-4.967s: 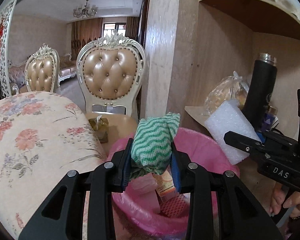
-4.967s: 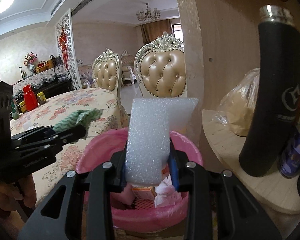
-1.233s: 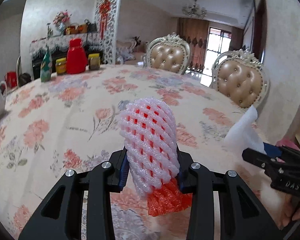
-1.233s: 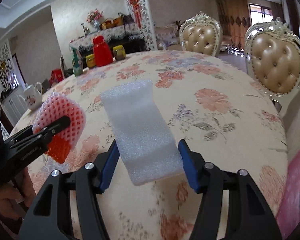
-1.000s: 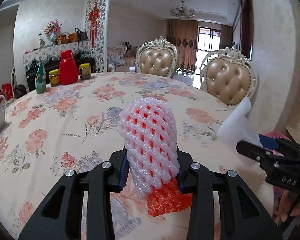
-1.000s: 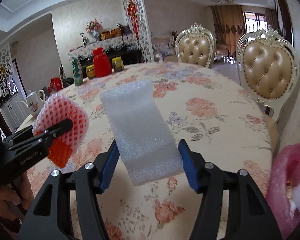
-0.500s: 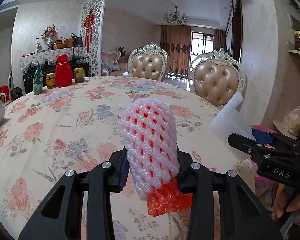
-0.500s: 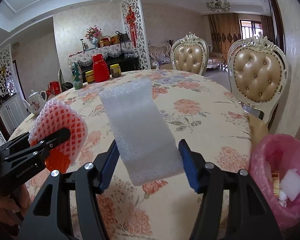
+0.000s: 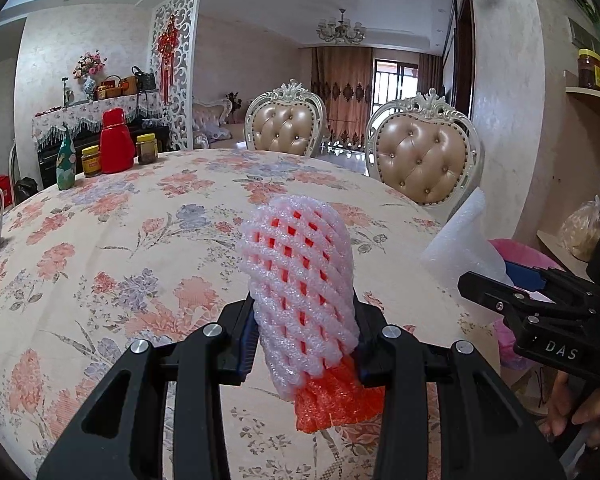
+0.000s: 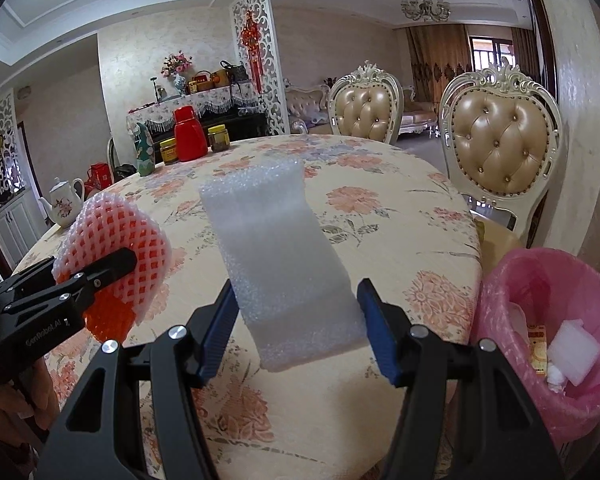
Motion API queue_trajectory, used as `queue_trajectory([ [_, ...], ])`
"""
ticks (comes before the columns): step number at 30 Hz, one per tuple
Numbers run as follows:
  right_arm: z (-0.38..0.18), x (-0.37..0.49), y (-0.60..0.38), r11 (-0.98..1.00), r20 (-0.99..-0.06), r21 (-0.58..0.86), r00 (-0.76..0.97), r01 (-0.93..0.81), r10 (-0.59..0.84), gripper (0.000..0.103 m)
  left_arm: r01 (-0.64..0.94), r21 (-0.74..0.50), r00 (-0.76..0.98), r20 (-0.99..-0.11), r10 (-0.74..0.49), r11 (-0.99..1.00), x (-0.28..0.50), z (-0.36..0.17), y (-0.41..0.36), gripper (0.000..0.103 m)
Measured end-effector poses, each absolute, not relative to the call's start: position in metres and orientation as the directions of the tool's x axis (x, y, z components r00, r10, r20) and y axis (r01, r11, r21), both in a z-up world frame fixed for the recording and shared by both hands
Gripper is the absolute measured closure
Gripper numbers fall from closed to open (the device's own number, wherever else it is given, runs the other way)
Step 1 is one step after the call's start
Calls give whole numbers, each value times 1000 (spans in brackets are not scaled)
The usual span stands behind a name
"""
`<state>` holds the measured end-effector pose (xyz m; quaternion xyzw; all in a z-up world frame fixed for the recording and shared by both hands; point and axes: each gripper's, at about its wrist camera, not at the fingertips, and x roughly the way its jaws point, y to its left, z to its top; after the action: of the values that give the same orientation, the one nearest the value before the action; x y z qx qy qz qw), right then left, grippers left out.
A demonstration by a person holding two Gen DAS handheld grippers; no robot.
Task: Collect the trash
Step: 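Carry the fruit net and white foam piece to the pink bin with both grippers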
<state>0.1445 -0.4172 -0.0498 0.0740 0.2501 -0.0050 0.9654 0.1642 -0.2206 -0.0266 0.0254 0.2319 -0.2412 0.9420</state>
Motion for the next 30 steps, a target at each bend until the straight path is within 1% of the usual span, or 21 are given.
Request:
queue_trajectory([
  [9, -48, 136, -429, 987, -464, 145, 886, 75, 0, 44, 481, -65, 769, -449, -456, 875, 167, -29, -228, 67],
  [16, -49, 125, -450, 982, -457, 139, 888, 129, -52, 44, 541, -73, 730, -452, -512, 838, 167, -29, -251, 67],
  [30, -47, 76, -531, 929, -435, 139, 864, 343, -254, 44, 747, -80, 559, -461, -689, 660, 160, -24, -361, 67],
])
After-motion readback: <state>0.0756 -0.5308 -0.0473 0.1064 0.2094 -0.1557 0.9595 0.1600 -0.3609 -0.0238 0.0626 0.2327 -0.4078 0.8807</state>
